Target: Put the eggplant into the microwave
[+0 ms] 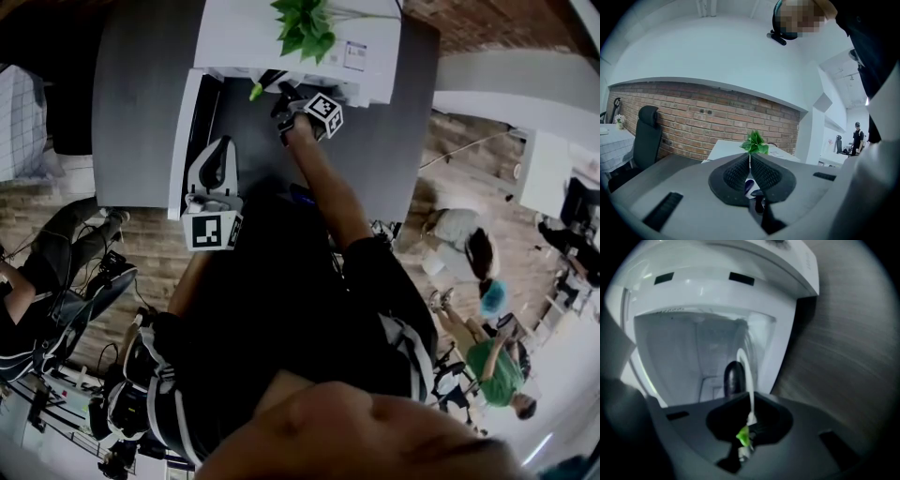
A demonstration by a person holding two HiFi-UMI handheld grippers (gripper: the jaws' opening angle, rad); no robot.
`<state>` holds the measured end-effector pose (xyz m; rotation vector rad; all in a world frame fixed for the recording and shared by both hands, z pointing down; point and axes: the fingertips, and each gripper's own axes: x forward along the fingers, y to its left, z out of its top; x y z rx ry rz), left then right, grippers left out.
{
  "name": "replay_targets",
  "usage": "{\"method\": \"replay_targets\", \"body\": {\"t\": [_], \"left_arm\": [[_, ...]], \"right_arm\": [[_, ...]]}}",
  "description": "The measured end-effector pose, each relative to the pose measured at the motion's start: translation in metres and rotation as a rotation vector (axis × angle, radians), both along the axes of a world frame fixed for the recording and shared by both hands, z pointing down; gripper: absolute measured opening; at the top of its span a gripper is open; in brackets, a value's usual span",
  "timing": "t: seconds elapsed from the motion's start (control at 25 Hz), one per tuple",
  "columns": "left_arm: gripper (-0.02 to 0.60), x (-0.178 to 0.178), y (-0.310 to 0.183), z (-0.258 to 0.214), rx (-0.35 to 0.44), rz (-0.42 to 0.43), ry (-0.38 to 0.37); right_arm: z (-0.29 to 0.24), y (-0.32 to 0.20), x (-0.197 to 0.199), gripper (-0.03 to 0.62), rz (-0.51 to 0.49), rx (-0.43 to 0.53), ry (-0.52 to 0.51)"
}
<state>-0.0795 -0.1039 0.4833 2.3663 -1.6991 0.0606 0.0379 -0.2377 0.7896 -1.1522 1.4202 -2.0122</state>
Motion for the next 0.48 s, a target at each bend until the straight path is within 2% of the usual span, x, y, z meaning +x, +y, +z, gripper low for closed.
{"method": "replay_targets", "body": {"t": [0.48], "left_arm": [[0.04,-0.0022,-0.0026,-0.0008,0.005,0.0,0.002]], "right_arm": [[0.0023,-0.0051,0.0003,0.04,0.006,-0.013,0.004]]}}
